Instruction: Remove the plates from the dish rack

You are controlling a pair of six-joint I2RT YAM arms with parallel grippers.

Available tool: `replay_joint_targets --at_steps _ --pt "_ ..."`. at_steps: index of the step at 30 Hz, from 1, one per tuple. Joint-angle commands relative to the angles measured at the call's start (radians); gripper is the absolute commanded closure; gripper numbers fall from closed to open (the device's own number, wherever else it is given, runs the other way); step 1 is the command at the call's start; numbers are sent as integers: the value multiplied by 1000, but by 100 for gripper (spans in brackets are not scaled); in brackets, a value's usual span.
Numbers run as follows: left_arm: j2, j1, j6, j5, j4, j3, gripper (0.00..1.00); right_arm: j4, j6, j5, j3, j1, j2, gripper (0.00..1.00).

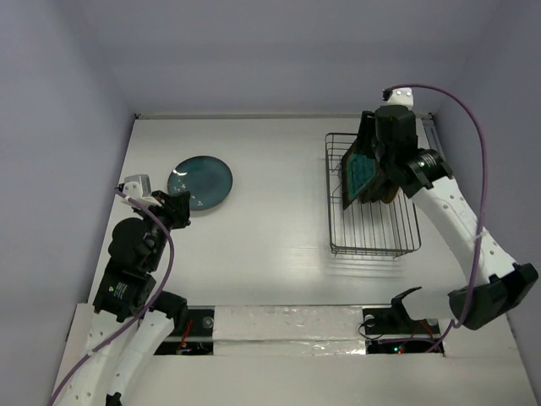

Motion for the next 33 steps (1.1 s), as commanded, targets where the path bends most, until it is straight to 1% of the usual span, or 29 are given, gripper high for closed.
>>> replay_joint_targets --at_steps 1,3,4,7,11,15,16,20,23,24,25,26,31,32,33 --pt "17 -4 -3 -11 36 13 92 -84 -62 -39 -30 -52 55 37" --pt "19 -4 -3 -7 38 13 86 -55 -65 -73 -42 -98 77 37" --pt "22 -4 -3 -5 38 11 79 -49 -67 -84 -44 -109 86 37" --pt "23 -4 -3 -5 39 11 71 -41 -68 -38 -48 -119 120 39" --pt "20 -4 -1 4 44 8 69 -26 -79 -61 -68 -142 163 41" --pt "22 -4 -1 9 46 8 69 -12 -88 -96 -67 -153 221 48" --pt "25 -4 0 10 46 8 69 -12 -91 -99 -62 -153 230 54" --pt "26 -4 -1 19 49 6 69 -28 -100 -89 -18 -162 272 60" --pt "28 -4 -1 21 49 5 69 -50 -111 -69 21 -162 289 70" --pt "26 -4 -1 21 49 5 69 -55 -114 -62 34 -162 286 77" --pt "26 -4 -1 21 49 5 69 -60 -126 -58 42 -162 281 80" --pt "28 -4 0 22 52 5 69 -67 -133 -59 48 -162 276 82" --pt "29 -4 -3 29 59 2 68 -78 -174 -23 85 -162 233 98" --pt "29 -4 -3 32 59 2 68 -80 -182 -16 99 -162 227 100" --pt "29 -4 -3 33 59 2 68 -84 -185 -9 107 -162 227 100"
